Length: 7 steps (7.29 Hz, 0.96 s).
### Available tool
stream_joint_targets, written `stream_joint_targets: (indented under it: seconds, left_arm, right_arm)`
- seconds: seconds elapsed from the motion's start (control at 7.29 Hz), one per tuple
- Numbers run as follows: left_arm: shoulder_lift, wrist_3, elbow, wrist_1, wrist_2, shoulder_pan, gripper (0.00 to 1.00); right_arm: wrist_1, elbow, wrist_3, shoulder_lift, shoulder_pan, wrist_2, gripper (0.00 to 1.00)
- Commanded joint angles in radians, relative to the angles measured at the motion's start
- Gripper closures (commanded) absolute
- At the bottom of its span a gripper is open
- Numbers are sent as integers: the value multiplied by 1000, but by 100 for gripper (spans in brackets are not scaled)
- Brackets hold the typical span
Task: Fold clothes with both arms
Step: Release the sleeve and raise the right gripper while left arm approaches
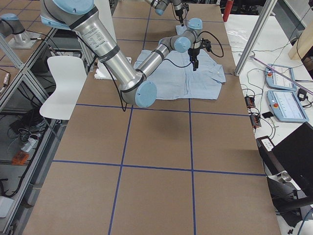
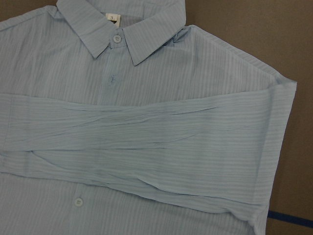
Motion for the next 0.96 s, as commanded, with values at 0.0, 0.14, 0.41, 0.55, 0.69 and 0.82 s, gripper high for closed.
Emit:
stream_joint_targets:
  seconds: [0.0, 0.14, 0.41, 0.55, 0.69, 0.82]
  left_arm:
    - [3, 1, -16, 3, -9, -3, 100]
    - [3, 1, -85, 56, -35, -5, 100]
    - [-5, -1, -289, 278, -105, -6, 100]
    - [-41, -11, -387, 420, -106, -5, 100]
    - [-154, -87, -452, 593, -108, -3, 100]
    - [-280, -158, -481, 744, -108, 0, 100]
  right_arm:
    - [1, -1, 0, -6, 1, 0, 0]
    - [3, 1, 0, -6, 1, 1, 0]
    - [3, 31, -2, -51, 20, 3, 0]
    - [1, 53, -20, -90, 47, 9, 0]
    - [3, 67, -40, -139, 87, 55, 0]
    - [3, 81, -96, -192, 130, 87, 0]
